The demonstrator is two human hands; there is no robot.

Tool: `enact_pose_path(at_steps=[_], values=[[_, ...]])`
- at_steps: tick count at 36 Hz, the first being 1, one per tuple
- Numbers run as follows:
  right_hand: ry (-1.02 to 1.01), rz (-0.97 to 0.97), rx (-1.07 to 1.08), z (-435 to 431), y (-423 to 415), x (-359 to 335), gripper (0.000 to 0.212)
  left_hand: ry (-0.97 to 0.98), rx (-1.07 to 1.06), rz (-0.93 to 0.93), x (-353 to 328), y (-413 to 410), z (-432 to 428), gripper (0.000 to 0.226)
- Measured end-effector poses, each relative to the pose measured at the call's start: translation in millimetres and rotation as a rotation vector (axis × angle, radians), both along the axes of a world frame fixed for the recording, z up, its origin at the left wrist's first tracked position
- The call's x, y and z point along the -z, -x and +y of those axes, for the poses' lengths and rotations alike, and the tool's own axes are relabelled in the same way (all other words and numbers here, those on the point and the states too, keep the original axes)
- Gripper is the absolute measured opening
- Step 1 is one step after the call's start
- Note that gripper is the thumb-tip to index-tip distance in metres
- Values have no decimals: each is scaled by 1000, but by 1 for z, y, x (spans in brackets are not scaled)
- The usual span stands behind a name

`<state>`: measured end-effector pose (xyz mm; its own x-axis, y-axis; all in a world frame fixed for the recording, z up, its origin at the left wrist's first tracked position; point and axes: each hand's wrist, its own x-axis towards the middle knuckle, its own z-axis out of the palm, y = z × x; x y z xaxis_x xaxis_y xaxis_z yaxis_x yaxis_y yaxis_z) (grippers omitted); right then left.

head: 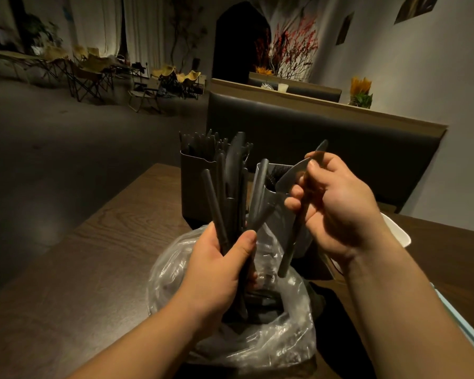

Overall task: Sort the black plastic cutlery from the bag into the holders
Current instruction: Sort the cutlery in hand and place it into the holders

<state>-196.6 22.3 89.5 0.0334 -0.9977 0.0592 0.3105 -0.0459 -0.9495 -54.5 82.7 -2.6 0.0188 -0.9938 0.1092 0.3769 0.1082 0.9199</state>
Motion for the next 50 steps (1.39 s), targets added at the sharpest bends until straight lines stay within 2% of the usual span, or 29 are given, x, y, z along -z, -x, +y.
enact_pose_path(at_steps=[3, 9, 11, 15, 19, 22, 27, 30, 34, 38, 41, 46, 50], values=[[-59, -113, -60, 1, 0, -1, 18, 21, -42, 9, 2, 1, 0, 16], [-103, -39, -204, 5, -12, 13, 15, 16, -54, 25, 1, 0, -2, 33], [-67, -13, -171, 7, -17, 15, 15, 17, -36, 1, 3, -1, -2, 34], [-36, -47, -98, 7, -20, 16, 16, 57, -37, -112, 8, 2, -2, 20], [-25, -79, -55, 7, -24, 21, 13, 86, -55, -147, 7, 4, -2, 27], [23, -92, 62, 8, -27, 18, 15, 98, -45, -154, 6, 3, -2, 30], [114, -212, 191, 11, -13, 1, 18, 152, -83, -306, 11, 1, -4, 25], [130, -110, 151, 12, -4, -5, 20, 171, -115, -346, 12, 2, -4, 23], [137, 231, -23, 13, -12, 3, 22, 190, -137, -360, 14, 3, -6, 25], [341, 493, -31, 14, -22, 11, 17, 214, -114, -378, 16, 3, -6, 28], [413, 494, 17, 14, -24, 13, 17, 248, -117, -436, 17, 4, -7, 37], [540, 476, 109, 20, -28, 12, 8, 241, -93, -487, 23, 5, -10, 37], [492, 446, 213, 16, -25, 10, 10, 228, -101, -518, 25, 6, -11, 37]])
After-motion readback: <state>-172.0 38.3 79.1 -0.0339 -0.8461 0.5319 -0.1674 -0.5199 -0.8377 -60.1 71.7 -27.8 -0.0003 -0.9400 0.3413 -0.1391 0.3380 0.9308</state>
